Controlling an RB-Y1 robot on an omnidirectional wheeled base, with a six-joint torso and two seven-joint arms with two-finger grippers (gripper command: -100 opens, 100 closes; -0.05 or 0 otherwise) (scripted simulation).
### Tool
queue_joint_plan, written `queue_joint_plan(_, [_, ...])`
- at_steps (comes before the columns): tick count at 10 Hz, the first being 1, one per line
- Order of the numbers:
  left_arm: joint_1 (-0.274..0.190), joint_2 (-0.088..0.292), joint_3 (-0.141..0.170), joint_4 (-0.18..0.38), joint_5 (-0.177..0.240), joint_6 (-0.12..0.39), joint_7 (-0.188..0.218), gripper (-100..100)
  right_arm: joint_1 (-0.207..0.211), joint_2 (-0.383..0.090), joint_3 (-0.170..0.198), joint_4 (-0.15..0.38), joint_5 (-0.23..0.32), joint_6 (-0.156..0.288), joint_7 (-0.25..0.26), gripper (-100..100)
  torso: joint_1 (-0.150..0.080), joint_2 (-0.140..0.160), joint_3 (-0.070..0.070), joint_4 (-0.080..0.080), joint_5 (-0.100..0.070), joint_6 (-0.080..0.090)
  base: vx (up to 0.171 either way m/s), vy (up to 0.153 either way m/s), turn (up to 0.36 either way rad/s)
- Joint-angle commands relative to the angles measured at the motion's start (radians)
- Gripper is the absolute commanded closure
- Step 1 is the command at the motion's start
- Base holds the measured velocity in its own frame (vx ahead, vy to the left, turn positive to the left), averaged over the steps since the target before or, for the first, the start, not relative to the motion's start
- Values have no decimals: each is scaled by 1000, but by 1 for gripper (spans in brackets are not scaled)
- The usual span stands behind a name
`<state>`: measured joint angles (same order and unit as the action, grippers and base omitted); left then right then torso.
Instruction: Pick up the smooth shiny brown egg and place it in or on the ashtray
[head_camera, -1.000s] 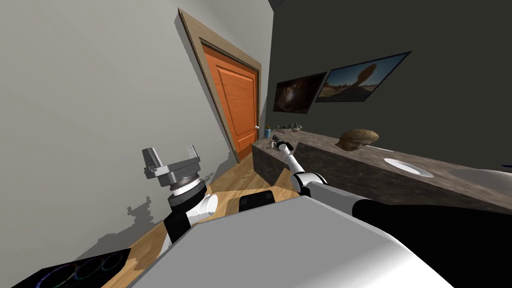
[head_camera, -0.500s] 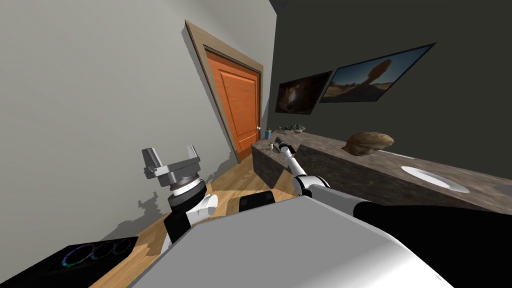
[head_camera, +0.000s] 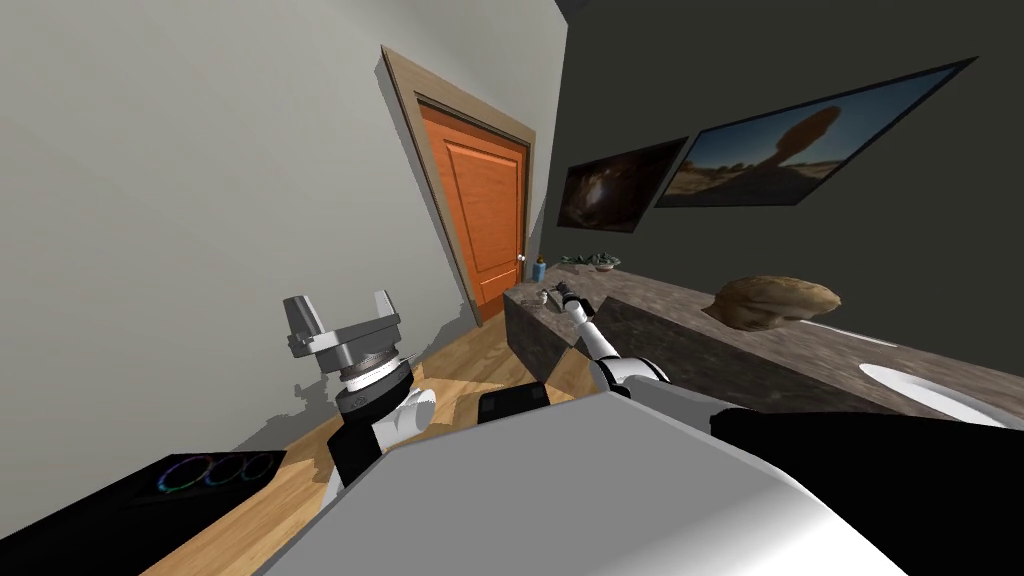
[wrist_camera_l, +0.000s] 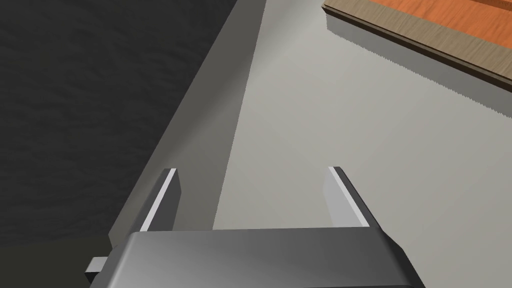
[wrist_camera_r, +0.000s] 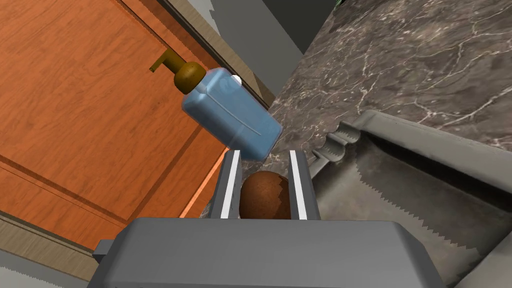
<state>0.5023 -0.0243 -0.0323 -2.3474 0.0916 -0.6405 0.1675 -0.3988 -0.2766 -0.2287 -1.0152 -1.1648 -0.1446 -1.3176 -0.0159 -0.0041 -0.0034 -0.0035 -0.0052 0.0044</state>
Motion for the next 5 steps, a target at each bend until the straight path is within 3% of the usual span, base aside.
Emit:
queue_joint_plan(1, [0,0,0,0,0,0,0,0,20,11,-2,21,-15,-32,-13,100,0,0,0,0,0,0,62,-133,165])
queue_joint_plan(2, [0,0,0,0,0,0,0,0,5,9,-6,19,-9,-18,-4,100,1,-1,-1,0,0,-1,26,-50,31])
queue_joint_plan(3, [0,0,0,0,0,0,0,0,5,11,-6,22,-10,-22,-4,-100,6,0,0,1,1,0,0,0,0])
queue_joint_plan(5, [0,0,0,0,0,0,0,0,5,10,-6,22,-9,-21,-4,-100,11,3,2,1,3,0,0,0,0])
